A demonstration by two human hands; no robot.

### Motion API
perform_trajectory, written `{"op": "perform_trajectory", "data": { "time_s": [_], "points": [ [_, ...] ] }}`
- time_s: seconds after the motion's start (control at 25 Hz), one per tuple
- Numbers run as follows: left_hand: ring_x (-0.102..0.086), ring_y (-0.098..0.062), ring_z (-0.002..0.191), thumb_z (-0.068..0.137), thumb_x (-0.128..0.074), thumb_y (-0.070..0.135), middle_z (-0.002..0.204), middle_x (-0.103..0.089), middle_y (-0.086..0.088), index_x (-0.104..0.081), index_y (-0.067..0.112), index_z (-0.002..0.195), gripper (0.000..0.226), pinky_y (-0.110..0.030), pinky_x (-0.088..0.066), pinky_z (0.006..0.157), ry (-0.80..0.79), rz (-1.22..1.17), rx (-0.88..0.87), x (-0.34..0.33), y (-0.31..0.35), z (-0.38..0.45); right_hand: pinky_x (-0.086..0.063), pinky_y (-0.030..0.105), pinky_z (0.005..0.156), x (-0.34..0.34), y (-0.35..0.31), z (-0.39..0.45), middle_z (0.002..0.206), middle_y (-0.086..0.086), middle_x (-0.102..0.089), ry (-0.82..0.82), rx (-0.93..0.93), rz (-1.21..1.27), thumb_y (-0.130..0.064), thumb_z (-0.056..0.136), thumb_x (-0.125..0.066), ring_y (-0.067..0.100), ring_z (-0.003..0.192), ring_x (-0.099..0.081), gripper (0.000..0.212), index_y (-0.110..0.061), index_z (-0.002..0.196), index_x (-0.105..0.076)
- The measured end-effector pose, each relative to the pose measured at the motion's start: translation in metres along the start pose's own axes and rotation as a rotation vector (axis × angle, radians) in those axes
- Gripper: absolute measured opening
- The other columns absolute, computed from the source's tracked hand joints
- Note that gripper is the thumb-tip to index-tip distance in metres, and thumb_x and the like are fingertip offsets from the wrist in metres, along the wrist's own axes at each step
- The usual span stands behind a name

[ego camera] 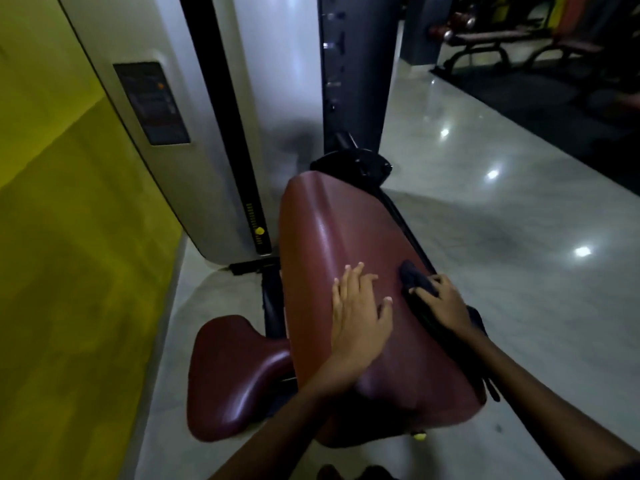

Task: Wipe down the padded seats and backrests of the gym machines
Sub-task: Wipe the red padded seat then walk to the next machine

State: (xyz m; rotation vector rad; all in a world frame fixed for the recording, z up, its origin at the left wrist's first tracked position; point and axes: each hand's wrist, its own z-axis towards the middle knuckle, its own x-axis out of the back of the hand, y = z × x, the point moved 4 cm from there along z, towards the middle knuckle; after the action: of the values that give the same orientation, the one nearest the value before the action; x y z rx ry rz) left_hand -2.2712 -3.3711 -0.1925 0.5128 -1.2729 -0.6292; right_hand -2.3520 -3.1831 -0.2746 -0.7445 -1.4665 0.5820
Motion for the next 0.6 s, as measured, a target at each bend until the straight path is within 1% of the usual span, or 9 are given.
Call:
{"op": "perform_trajectory", "data": {
  "time_s": [0.04, 0.08, 0.16, 0.24, 0.32, 0.44, 0.52, 0.56, 0.6],
  "points": [
    [-0.006, -0.014, 0.146, 0.095, -0.048, 0.03, 0.153, -0.025, 0.002, -0.045, 0.018, 0.128, 0.035, -0.024, 0.01, 0.113, -0.019, 0.02, -0.007, -0.002, 0.001, -0.001, -0.041, 0.035, 0.085, 0.0, 0.003, 0.0, 0.116, 0.006, -0.052, 0.046, -0.116, -0.022, -0.045, 0.085, -0.064, 0.03, 0.113, -0.05, 0.046, -0.01, 0.114, -0.06],
    [-0.006, -0.015, 0.146, 0.095, -0.047, 0.032, 0.152, -0.027, 0.002, -0.046, 0.019, 0.127, 0.035, -0.025, 0.01, 0.113, -0.036, 0.034, -0.015, -0.003, 0.003, 0.0, -0.039, 0.035, 0.085, -0.001, -0.002, -0.006, 0.118, 0.007, -0.052, 0.065, -0.144, -0.07, -0.043, 0.086, -0.062, 0.03, 0.114, -0.049, 0.044, -0.01, 0.115, -0.06],
    [-0.007, -0.016, 0.146, 0.095, -0.045, 0.035, 0.151, -0.03, 0.001, -0.049, 0.018, 0.126, 0.036, -0.028, 0.009, 0.114, -0.074, 0.068, -0.043, -0.004, 0.005, 0.001, -0.033, 0.029, 0.081, -0.003, -0.018, -0.024, 0.12, 0.005, -0.051, 0.035, -0.009, -0.111, -0.047, 0.085, -0.059, 0.024, 0.113, -0.046, 0.048, -0.013, 0.119, -0.061],
    [-0.008, -0.017, 0.146, 0.095, -0.044, 0.037, 0.151, -0.032, 0.001, -0.05, 0.017, 0.126, 0.037, -0.031, 0.008, 0.116, -0.133, 0.118, -0.088, -0.007, 0.006, 0.001, -0.032, 0.029, 0.081, 0.001, -0.024, -0.051, 0.119, -0.001, -0.048, -0.065, 0.143, -0.077, -0.056, 0.076, -0.052, 0.016, 0.109, -0.043, 0.062, -0.017, 0.123, -0.06],
    [-0.01, -0.017, 0.145, 0.095, -0.046, 0.035, 0.149, -0.035, 0.001, -0.052, 0.018, 0.123, 0.033, -0.032, 0.006, 0.116, -0.192, 0.134, -0.138, -0.011, 0.003, 0.002, -0.037, 0.033, 0.084, 0.009, -0.008, -0.069, 0.117, -0.006, -0.047, -0.085, 0.141, -0.057, -0.058, 0.073, -0.054, 0.014, 0.109, -0.042, 0.063, -0.017, 0.121, -0.061],
    [-0.016, -0.017, 0.144, 0.093, -0.05, 0.034, 0.141, -0.045, 0.003, -0.057, 0.019, 0.114, 0.027, -0.033, 0.004, 0.117, -0.3, 0.115, -0.234, -0.014, 0.001, 0.001, -0.04, 0.035, 0.081, 0.026, 0.027, -0.086, 0.107, 0.0, -0.054, 0.041, -0.146, -0.022, -0.044, 0.081, -0.065, 0.022, 0.101, -0.052, 0.029, -0.018, 0.094, -0.063],
    [-0.023, -0.015, 0.141, 0.092, -0.05, 0.036, 0.132, -0.053, 0.005, -0.059, 0.019, 0.111, 0.027, -0.033, 0.003, 0.117, -0.415, 0.142, -0.375, -0.013, 0.0, -0.001, -0.039, 0.034, 0.068, 0.031, 0.043, -0.096, 0.088, 0.009, -0.06, 0.135, -0.371, 0.095, -0.053, 0.074, -0.059, 0.027, 0.085, -0.06, 0.043, -0.011, 0.077, -0.06],
    [-0.028, -0.014, 0.139, 0.091, -0.049, 0.038, 0.129, -0.056, 0.005, -0.06, 0.02, 0.112, 0.03, -0.032, 0.002, 0.117, -0.476, 0.151, -0.474, -0.012, -0.002, -0.002, -0.038, 0.033, 0.065, 0.032, 0.046, -0.105, 0.082, 0.011, -0.061, 0.193, -0.46, 0.147, -0.056, 0.07, -0.055, 0.028, 0.08, -0.06, 0.048, -0.009, 0.074, -0.059],
    [-0.031, -0.012, 0.137, 0.089, -0.045, 0.042, 0.128, -0.057, 0.006, -0.061, 0.02, 0.114, 0.037, -0.031, 0.0, 0.116, -0.53, 0.155, -0.567, -0.009, -0.004, -0.004, -0.038, 0.032, 0.066, 0.031, 0.044, -0.116, 0.082, 0.01, -0.062, 0.262, -0.53, 0.205, -0.054, 0.072, -0.056, 0.027, 0.08, -0.06, 0.044, -0.01, 0.076, -0.061]
  ]
}}
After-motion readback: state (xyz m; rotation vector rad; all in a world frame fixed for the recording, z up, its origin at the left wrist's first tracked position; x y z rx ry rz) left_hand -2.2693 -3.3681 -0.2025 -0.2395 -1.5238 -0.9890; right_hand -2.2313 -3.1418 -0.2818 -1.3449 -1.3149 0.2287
